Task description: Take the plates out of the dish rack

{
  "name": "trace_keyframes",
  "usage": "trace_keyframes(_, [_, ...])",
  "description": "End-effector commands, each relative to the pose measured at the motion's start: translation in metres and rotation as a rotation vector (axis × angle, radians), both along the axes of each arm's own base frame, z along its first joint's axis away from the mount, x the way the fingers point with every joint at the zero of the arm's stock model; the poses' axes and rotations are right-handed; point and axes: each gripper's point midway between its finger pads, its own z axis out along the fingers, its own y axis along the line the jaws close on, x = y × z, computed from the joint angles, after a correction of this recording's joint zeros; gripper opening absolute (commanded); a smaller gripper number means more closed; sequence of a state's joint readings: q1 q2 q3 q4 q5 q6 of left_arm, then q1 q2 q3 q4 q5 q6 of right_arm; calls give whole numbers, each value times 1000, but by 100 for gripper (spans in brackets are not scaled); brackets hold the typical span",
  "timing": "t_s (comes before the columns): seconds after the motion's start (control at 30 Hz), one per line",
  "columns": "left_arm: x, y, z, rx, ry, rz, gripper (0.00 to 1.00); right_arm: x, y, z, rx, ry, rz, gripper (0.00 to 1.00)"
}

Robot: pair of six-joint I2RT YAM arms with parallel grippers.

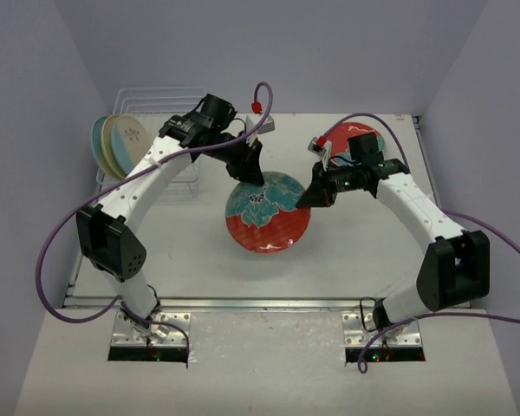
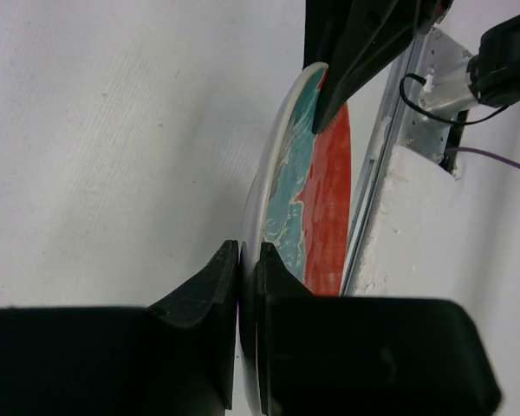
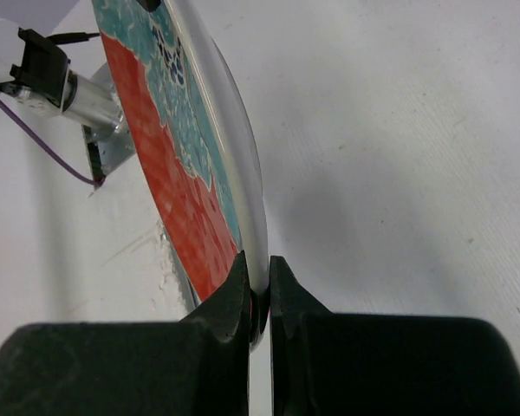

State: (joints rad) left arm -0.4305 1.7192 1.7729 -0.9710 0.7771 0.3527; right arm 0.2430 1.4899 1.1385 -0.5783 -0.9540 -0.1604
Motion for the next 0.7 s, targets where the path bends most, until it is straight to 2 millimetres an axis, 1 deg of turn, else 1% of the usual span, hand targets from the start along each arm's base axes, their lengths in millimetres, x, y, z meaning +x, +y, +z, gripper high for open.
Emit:
trace_keyframes(0.0, [-3, -13, 77, -193, -167, -53, 2, -1, 4, -4, -38, 36, 17, 0])
trace_keyframes(0.07, [4, -10, 76, -174, -178, -4, 8, 0, 7, 3, -8, 64, 16, 0])
trace_keyframes(0.1, [7, -8, 72, -157, -175, 27, 26, 4, 8, 6, 7, 76, 11, 0])
trace_keyframes(0.13, [11, -5, 71, -139, -189, 52, 47, 5, 6, 7, 11, 92, -7, 0])
trace_keyframes(0.17, [18, -2, 67, -126, -183, 102, 72, 13, 5, 11, 38, 131, -30, 0])
trace_keyframes(0.2, [28, 6, 66, -97, -204, 182, 93, 23, 0, 14, 57, 162, -65, 0])
trace_keyframes(0.23, [36, 11, 65, -76, -221, 233, 100, 27, -2, 15, 64, 171, -77, 0])
trace_keyframes(0.27, [47, 22, 67, -59, -243, 298, 100, 38, -9, 17, 82, 196, -120, 0])
trace_keyframes(0.3, [60, 37, 71, -44, -267, 376, 100, 54, -20, 20, 111, 232, -183, 0])
trace_keyframes(0.33, [64, 40, 75, -46, -281, 408, 100, 63, -28, 19, 124, 254, -223, 0])
trace_keyframes(0.37, [81, 62, 82, -31, -316, 526, 100, 82, -47, 18, 142, 277, -308, 0])
trace_keyframes(0.4, [95, 81, 87, -13, -342, 616, 100, 96, -64, 17, 148, 283, -374, 0])
trace_keyframes(0.47, [114, 120, 94, 4, -368, 758, 100, 123, -99, 16, 150, 270, -504, 0])
trace_keyframes(0.53, [123, 143, 94, 5, -366, 824, 100, 140, -121, 14, 156, 268, -583, 0])
trace_keyframes(0.57, [127, 156, 93, 7, -359, 859, 100, 153, -136, 18, 172, 269, -640, 0])
trace_keyframes(0.63, [128, 162, 91, 12, -352, 876, 100, 176, -170, 11, 178, 274, -750, 0])
trace_keyframes(0.67, [127, 163, 88, 14, -349, 876, 100, 187, -183, 14, 181, 257, -788, 0])
